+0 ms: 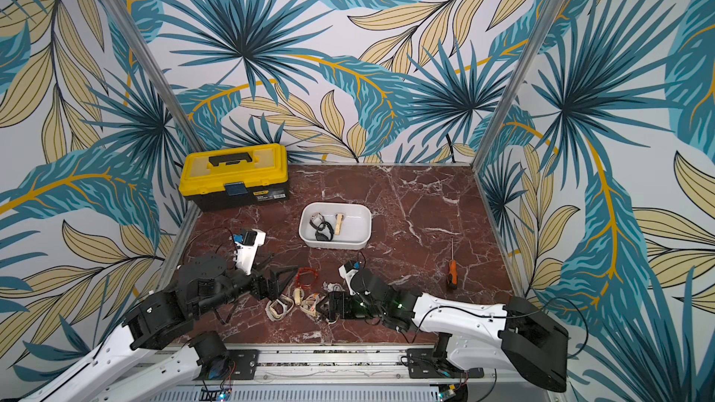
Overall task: Put the watch into the storage box
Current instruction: Pick up the watch at the center of the board.
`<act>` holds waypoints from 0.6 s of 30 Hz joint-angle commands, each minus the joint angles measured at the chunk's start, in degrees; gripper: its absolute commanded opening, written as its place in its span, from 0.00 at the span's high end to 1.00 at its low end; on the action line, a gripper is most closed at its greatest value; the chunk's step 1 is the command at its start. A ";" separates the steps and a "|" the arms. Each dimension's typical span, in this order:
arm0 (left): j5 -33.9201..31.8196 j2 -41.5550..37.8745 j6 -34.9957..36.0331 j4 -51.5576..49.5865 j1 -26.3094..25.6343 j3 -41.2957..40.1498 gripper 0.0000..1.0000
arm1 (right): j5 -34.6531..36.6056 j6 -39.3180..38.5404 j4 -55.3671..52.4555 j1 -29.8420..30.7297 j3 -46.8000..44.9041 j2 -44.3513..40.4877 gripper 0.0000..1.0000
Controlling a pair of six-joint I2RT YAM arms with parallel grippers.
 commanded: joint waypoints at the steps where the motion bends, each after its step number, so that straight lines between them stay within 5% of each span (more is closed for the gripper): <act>1: -1.76 -0.07 -1.10 -0.79 -1.14 -1.59 0.00 | 3.79 6.53 -3.30 1.17 -1.62 -2.22 0.07; 11: -5.79 -0.96 1.41 -2.73 -6.63 -2.20 0.00 | 6.79 19.28 12.13 4.40 -5.82 0.81 0.09; 18: -14.86 -2.74 3.15 -3.15 -20.36 -3.87 0.00 | 10.64 26.32 23.09 8.58 -5.28 8.68 0.11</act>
